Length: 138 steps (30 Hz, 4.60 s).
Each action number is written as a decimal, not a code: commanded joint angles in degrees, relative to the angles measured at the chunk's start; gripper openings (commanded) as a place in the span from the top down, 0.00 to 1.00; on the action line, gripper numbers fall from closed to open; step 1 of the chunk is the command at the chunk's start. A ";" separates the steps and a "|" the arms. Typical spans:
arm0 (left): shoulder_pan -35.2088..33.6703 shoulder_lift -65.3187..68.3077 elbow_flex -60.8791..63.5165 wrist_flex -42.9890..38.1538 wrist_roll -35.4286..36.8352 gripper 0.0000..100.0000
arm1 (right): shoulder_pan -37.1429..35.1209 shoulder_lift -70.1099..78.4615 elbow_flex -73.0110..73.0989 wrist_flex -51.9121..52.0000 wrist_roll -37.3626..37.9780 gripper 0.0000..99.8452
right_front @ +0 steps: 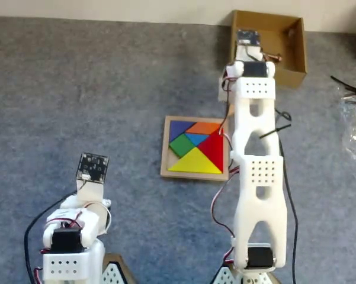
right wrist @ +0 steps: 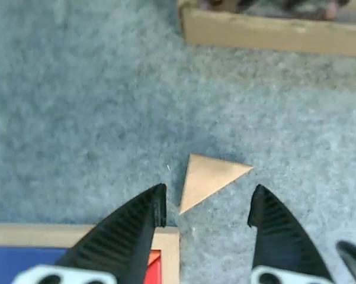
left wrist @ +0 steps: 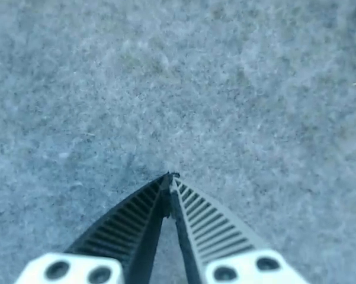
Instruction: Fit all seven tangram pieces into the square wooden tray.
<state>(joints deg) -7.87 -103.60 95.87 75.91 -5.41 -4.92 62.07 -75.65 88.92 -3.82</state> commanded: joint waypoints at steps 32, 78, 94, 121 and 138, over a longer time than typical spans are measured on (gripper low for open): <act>1.27 -0.31 1.27 0.09 0.35 0.99 | -0.22 6.46 -2.86 -13.41 -20.13 0.78; 1.27 -0.31 1.27 0.09 0.26 0.99 | 4.88 6.37 -3.21 8.66 11.25 0.86; 1.27 -0.31 1.27 0.09 0.18 0.99 | 12.44 5.85 -3.38 11.91 18.73 0.86; 1.27 -0.31 1.27 0.09 0.18 0.99 | 11.12 -29.32 30.46 12.00 18.81 1.00; 1.27 -0.31 1.27 0.09 0.18 0.99 | -5.93 -41.19 48.92 11.91 18.37 1.00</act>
<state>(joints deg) -7.87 -103.60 95.96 75.91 -5.41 -7.30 25.85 -26.86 99.91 14.37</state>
